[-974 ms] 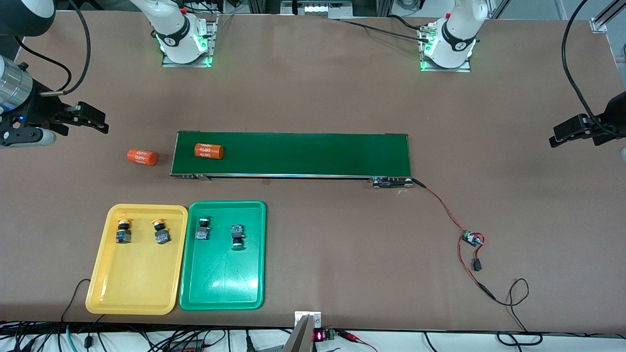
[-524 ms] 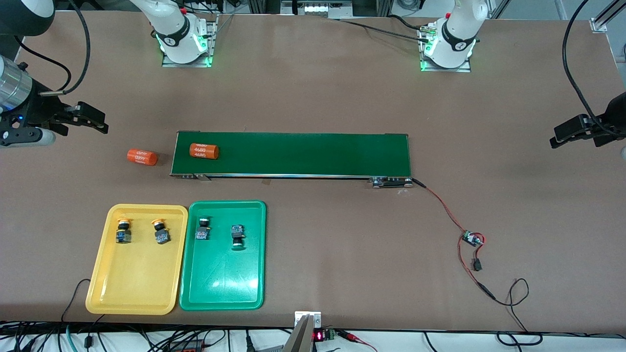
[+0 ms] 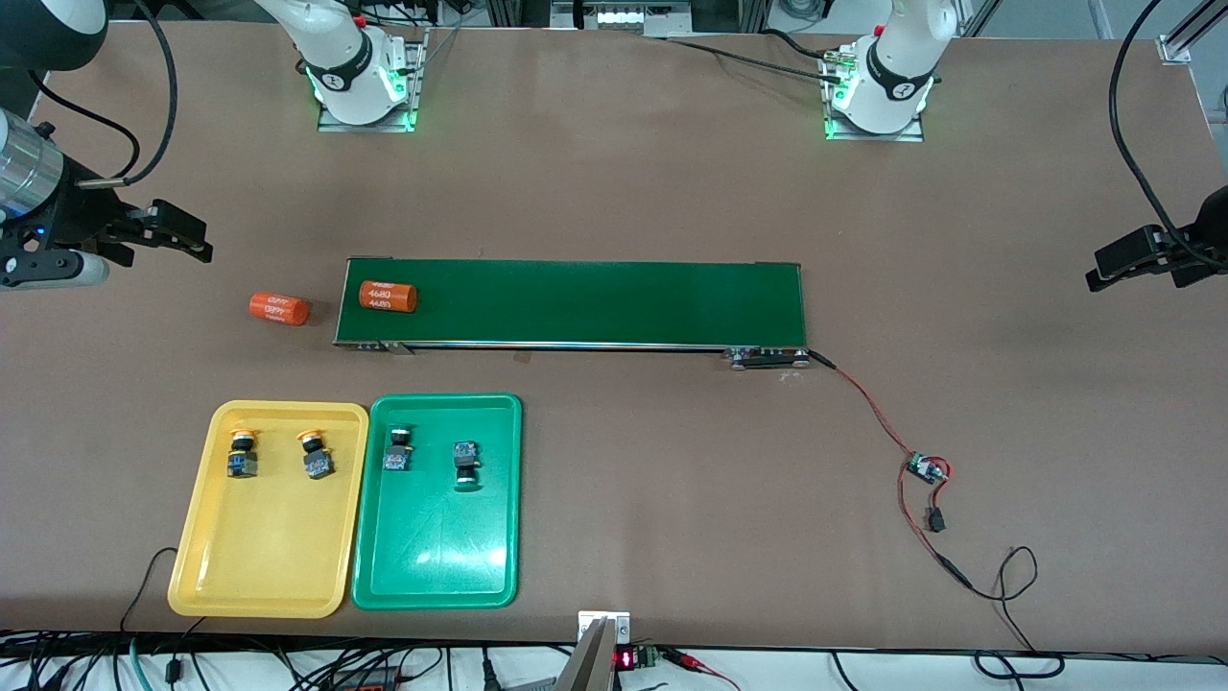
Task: Sort buttons by color to trays
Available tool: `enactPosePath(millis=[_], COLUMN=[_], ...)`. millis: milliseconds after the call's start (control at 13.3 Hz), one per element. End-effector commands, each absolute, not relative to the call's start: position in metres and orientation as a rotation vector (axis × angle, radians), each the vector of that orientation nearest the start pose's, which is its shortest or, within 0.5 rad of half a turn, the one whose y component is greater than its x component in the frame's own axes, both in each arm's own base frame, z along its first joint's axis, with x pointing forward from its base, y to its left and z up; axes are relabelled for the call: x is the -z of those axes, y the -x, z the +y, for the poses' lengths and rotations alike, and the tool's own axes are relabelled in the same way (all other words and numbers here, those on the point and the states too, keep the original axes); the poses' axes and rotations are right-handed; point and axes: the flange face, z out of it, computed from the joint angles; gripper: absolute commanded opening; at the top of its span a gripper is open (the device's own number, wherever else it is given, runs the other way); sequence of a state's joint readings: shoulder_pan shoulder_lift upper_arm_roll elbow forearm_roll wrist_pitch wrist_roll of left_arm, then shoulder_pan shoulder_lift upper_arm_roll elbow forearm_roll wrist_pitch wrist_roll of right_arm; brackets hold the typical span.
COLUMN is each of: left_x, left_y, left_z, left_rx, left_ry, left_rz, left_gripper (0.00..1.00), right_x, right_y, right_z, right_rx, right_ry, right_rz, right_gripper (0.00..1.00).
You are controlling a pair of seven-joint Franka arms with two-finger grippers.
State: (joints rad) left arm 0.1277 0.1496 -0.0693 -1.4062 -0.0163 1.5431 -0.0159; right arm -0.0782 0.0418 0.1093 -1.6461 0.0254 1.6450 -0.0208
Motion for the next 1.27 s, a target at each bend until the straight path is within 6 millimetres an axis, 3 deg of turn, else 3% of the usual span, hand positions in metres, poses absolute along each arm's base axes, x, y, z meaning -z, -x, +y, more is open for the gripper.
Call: enactPosePath(millis=[0,75,450,1199], left_x=[-0.621,-0.622,-0.621,-0.622], left_y=[-0.593,-0.594,-0.595,-0.597], left_z=[0.024,0.015,0.024,0.023], left_rx=[0.004,0.007,0.012,0.034], left_ry=[3.178,3.18,3.181,3.181], left_rz=[-0.059,-0.035,-0.059,-0.057], left_gripper=[1.0,1.0,1.0,1.0], right_x=[-0.578,-0.578,-0.578,-0.577], right_y=[-0.572,-0.572,-0.572,-0.572], right_z=[0.02,0.02,0.019,0.017], right_rx=[-0.051,-0.051,-0.052,-0.054], right_ry=[3.092,3.092,3.092,3.09], right_rz=[-0.096,-0.096,-0.089,-0.086], right_gripper=[1.0,1.0,1.0,1.0])
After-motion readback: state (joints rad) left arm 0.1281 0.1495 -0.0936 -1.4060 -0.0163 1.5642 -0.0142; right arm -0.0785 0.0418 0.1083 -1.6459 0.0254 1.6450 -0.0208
